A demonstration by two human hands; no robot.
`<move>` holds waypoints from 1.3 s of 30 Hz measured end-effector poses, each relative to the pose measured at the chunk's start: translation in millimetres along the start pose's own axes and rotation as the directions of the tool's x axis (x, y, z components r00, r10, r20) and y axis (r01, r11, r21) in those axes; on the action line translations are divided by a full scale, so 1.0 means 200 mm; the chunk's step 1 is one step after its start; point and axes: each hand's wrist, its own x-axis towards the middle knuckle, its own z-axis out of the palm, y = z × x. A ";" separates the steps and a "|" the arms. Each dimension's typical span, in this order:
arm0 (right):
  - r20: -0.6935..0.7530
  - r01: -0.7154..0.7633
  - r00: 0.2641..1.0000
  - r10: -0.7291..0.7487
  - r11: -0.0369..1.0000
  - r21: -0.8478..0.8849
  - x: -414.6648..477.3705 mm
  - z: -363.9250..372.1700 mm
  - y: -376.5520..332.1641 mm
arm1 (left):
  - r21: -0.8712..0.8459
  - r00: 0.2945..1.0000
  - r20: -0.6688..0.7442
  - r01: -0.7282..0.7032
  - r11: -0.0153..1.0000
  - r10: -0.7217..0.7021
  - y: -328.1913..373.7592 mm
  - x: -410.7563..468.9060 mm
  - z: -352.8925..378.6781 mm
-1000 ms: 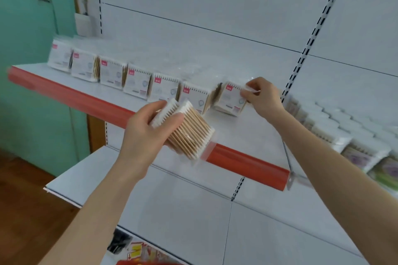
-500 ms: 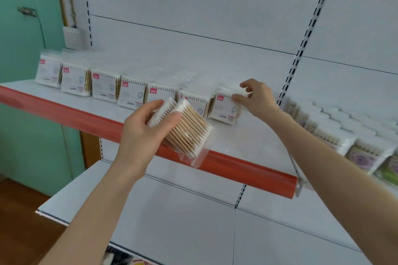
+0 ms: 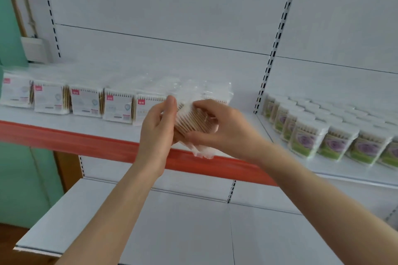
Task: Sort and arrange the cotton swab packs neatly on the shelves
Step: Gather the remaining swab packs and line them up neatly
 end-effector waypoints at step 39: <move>-0.216 -0.323 0.835 0.506 0.768 0.553 0.11 -0.29 0.33 | 0.172 0.979 -0.008 -0.199 0.965 0.203 -0.01 0.03 -0.11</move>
